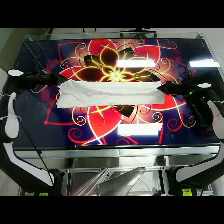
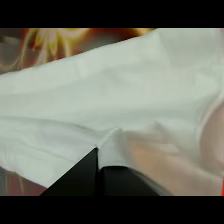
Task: Fold the shirts.
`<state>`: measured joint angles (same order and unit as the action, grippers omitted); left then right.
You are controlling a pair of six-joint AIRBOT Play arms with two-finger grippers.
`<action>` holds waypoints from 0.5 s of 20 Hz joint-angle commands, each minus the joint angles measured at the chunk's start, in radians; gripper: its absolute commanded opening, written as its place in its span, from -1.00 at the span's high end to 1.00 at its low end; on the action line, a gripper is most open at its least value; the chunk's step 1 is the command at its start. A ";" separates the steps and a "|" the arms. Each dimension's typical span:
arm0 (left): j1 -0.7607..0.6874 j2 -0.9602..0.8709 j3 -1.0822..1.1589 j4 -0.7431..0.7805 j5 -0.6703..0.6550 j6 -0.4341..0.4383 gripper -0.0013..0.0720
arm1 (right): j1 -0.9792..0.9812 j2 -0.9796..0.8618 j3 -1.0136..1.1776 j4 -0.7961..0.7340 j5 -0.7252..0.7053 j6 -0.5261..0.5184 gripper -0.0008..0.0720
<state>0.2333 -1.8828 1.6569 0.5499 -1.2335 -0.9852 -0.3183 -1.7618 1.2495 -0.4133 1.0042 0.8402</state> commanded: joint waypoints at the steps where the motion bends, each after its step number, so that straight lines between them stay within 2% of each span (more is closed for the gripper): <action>1: -0.015 -0.176 0.179 0.005 -0.002 -0.003 0.87 | 0.014 -0.073 0.033 -0.001 -0.075 -0.037 0.92; 5: -0.016 -0.291 0.331 0.006 -0.042 -0.010 0.86 | 0.007 -0.074 0.035 -0.020 -0.103 -0.093 0.92; 6: -0.015 -0.312 0.369 0.007 -0.051 -0.027 0.49 | 0.006 -0.074 0.037 -0.020 -0.114 -0.114 0.90; 7: -0.008 -0.324 0.397 0.007 -0.050 -0.058 0.16 | 0.000 -0.074 0.046 -0.021 -0.119 -0.147 0.79; 9: 0.023 -0.309 0.409 0.006 -0.044 -0.075 0.16 | -0.025 -0.072 0.083 -0.025 -0.115 -0.188 -0.13; 10: 0.043 -0.292 0.404 0.005 -0.042 -0.081 0.16 | -0.044 -0.071 0.105 -0.050 -0.113 -0.182 -0.34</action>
<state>0.2432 -2.1715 2.0235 0.5560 -1.2728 -1.0332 -0.3332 -1.8320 1.3148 -0.4358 0.9012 0.7059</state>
